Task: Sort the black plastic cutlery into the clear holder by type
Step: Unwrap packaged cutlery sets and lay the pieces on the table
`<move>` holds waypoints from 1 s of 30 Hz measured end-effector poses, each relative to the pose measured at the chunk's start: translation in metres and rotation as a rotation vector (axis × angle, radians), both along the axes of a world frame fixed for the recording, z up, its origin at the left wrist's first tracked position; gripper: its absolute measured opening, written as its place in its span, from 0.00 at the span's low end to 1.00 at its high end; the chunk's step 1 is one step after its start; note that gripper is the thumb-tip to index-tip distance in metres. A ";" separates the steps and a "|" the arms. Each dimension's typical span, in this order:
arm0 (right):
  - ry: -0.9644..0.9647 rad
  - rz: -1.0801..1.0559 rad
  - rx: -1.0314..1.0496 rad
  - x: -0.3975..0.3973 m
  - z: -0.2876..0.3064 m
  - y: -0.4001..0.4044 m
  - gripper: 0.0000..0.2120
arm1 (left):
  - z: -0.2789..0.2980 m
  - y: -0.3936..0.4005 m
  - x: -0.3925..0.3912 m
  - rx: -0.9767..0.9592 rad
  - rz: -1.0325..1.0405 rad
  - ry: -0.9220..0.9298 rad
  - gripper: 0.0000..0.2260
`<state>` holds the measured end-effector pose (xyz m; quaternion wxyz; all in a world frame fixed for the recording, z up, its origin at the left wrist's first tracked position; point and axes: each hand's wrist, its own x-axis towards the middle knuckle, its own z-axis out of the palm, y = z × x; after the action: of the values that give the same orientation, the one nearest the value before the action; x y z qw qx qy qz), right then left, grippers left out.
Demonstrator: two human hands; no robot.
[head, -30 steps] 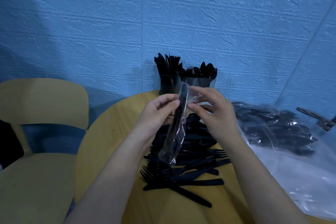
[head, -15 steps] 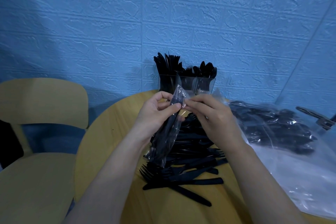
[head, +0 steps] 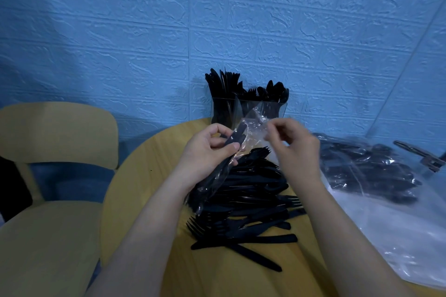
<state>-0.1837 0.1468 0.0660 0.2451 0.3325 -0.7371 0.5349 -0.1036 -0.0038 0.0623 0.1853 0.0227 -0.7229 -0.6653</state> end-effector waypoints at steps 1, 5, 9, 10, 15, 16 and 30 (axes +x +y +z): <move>-0.099 -0.009 -0.028 -0.003 0.003 0.003 0.06 | 0.000 -0.002 0.000 -0.016 -0.002 -0.010 0.04; -0.350 0.025 -0.040 -0.007 0.005 0.004 0.07 | -0.002 -0.004 0.000 -0.018 0.028 -0.049 0.04; -0.063 -0.016 -0.116 -0.001 0.008 0.003 0.04 | -0.003 -0.006 -0.001 -0.017 0.168 -0.046 0.05; 0.021 0.021 -0.062 0.000 0.009 0.003 0.04 | -0.003 -0.007 -0.001 -0.043 0.183 -0.036 0.05; -0.085 0.156 0.227 0.004 0.003 -0.006 0.08 | -0.001 -0.005 0.003 -0.153 0.059 0.011 0.09; -0.146 0.173 0.217 0.003 0.002 -0.006 0.08 | -0.002 -0.004 0.003 -0.160 0.033 0.015 0.09; -0.582 0.121 -0.303 -0.012 0.005 0.009 0.01 | -0.005 -0.044 0.004 0.253 0.119 -0.052 0.08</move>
<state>-0.1952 0.1556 0.0713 0.0387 0.1688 -0.6670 0.7246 -0.0995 -0.0477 0.0568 0.2013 0.1058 -0.6352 -0.7381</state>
